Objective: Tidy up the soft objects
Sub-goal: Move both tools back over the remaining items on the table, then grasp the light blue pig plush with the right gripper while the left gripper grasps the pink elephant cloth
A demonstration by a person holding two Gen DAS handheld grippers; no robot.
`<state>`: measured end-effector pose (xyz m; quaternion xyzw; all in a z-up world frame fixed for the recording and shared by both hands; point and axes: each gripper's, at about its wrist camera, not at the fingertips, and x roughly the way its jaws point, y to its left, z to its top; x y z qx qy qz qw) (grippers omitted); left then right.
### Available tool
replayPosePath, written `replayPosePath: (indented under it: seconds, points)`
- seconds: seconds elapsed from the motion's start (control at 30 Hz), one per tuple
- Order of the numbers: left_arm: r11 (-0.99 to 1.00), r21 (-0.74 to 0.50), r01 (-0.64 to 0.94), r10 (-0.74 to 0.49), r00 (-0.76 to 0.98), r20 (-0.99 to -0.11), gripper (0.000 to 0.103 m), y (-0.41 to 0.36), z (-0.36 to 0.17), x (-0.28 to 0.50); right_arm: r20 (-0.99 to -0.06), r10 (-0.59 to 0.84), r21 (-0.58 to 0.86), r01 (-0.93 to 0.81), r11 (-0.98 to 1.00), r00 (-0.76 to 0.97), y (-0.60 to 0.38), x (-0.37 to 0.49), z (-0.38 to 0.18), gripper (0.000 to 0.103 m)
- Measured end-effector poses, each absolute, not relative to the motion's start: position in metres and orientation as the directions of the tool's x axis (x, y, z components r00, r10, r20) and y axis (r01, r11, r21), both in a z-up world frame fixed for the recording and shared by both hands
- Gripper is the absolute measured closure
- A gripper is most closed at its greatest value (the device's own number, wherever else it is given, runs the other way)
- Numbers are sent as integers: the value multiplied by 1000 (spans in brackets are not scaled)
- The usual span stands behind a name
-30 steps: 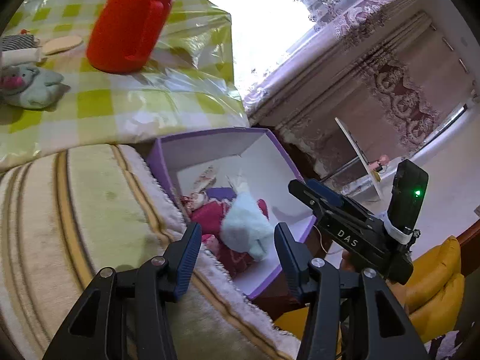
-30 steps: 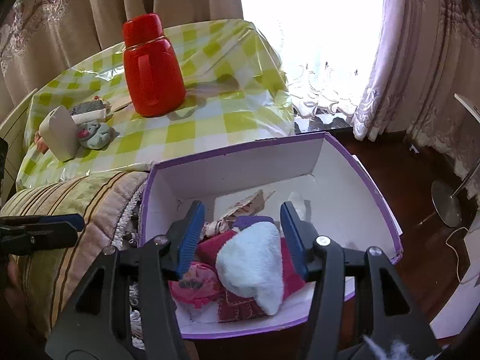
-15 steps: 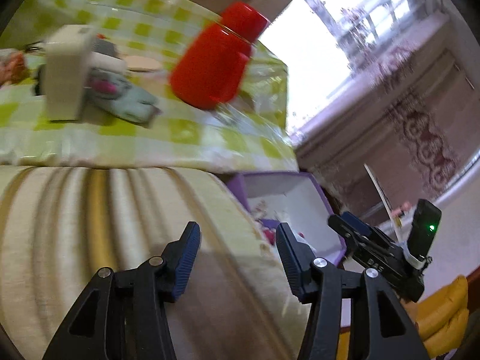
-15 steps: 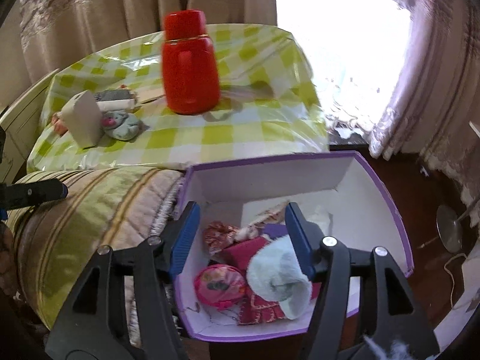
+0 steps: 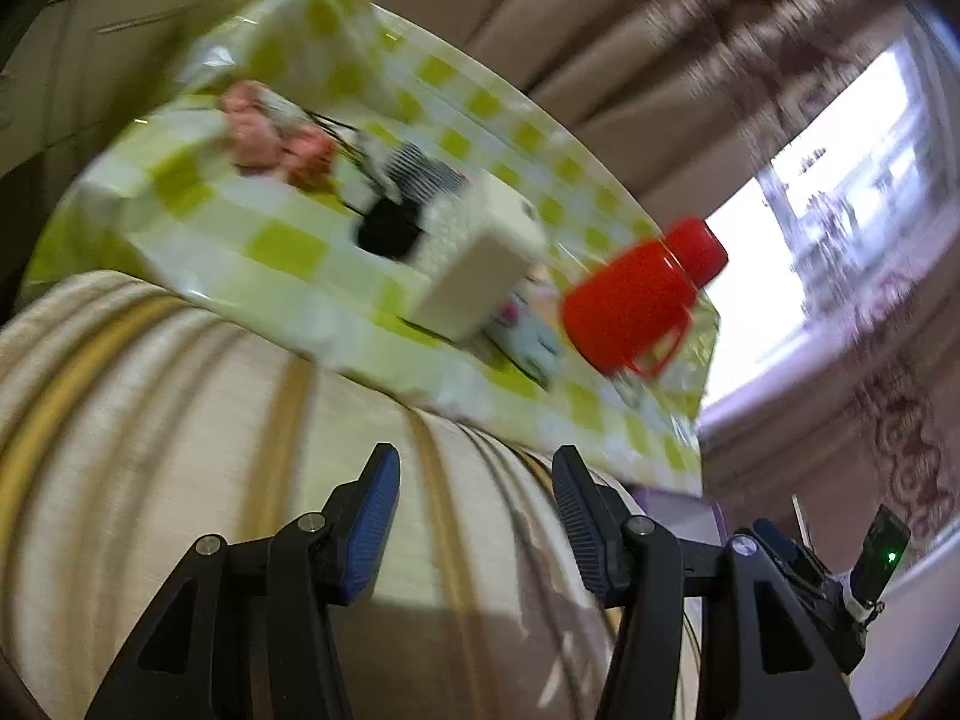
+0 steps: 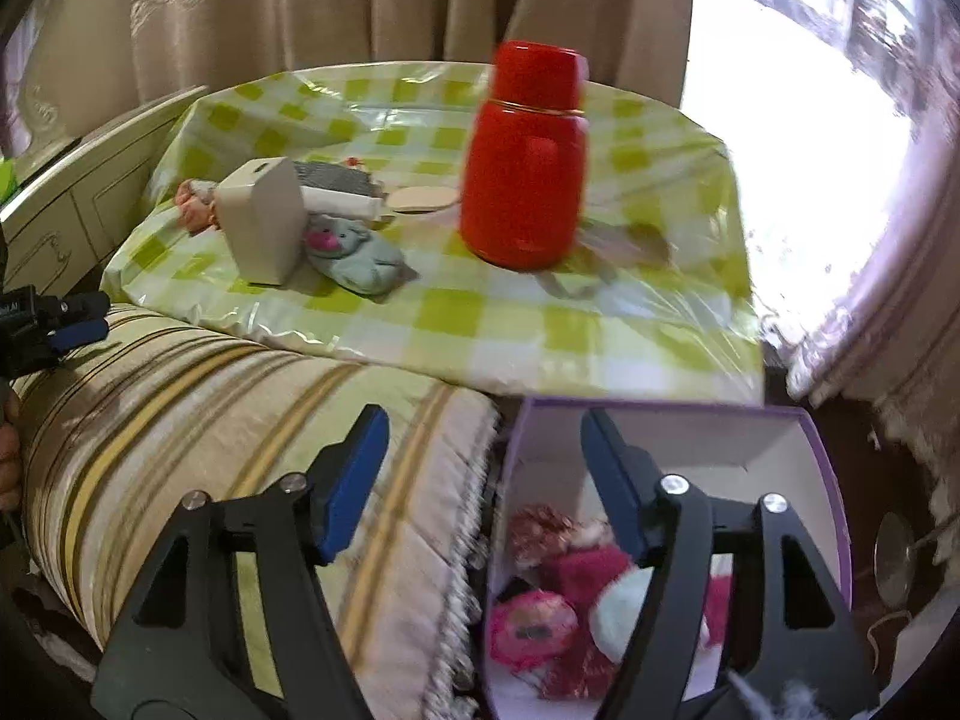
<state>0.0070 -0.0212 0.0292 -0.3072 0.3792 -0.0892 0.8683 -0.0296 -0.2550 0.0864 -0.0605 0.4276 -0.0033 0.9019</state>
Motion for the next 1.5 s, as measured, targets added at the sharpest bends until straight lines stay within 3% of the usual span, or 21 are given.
replayPosePath:
  seconds: [0.4, 1.23, 1.3, 1.37, 1.5]
  points:
    - [760, -608, -229, -285, 723, -630, 47, 46, 21, 28, -805, -10, -153, -192, 969, 593, -200, 48, 56, 28]
    - [752, -521, -405, -137, 676, -724, 41, 119, 13, 186, -879, 50, -130, -339, 932, 474, -150, 173, -19, 26]
    - [750, -512, -420, -120, 674, -729, 39, 122, 11, 200, -880, 57, -127, -350, 928, 472, -147, 177, -22, 25]
    - [741, -506, -440, -103, 671, -734, 32, 127, 8, 214, -881, 63, -127, -362, 924, 469, -145, 182, -26, 25]
    - [704, -500, -504, -70, 652, -755, 31, 140, -5, 243, -888, 68, -118, -369, 922, 455, -144, 191, -33, 25]
